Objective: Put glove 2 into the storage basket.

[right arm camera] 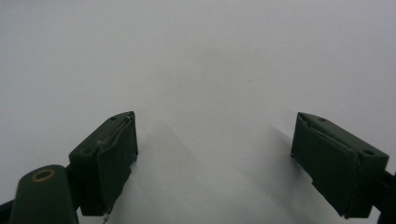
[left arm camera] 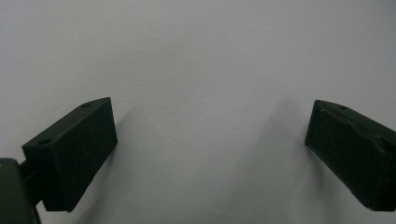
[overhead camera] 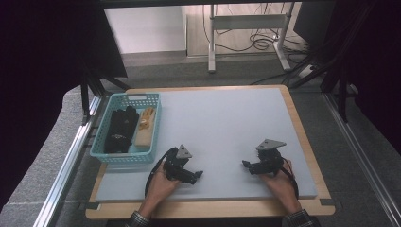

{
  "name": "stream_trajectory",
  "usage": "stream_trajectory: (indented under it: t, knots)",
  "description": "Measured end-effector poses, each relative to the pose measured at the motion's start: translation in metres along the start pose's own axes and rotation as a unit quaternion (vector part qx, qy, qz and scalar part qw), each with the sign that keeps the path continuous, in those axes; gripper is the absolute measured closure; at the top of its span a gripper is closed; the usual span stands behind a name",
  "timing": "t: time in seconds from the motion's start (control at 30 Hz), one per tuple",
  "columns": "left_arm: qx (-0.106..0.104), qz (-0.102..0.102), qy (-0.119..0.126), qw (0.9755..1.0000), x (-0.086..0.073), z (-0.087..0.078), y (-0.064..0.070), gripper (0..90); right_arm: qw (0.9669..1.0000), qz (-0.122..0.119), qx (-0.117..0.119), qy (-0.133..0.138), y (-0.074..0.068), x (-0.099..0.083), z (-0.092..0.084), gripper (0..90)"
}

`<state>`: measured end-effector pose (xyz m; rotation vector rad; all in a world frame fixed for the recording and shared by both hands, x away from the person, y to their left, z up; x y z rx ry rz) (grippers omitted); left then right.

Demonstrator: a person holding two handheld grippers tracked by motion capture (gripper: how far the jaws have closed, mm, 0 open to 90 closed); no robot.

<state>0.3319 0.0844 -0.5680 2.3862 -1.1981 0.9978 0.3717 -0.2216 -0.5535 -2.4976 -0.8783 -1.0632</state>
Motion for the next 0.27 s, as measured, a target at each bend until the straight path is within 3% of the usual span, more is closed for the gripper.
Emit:
stream_trajectory:
  t: [0.27]
  knots:
    - [0.003, -0.001, -0.001, 1.0000, -0.0002, 0.0004, 0.0011, 2.0, 1.0000, 0.000, 0.000, 0.000, -0.0001, -0.0003, 0.0000, 14.2]
Point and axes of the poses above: each handheld gripper's, and its own axes: z roughly forward along the jaws, x roughly out of its top, y roughly to its right, the point moved 3 cm from there along z, roughly forward along the jaws, and after that the axes turned 7 degrees about z, right-handed, at the moved point
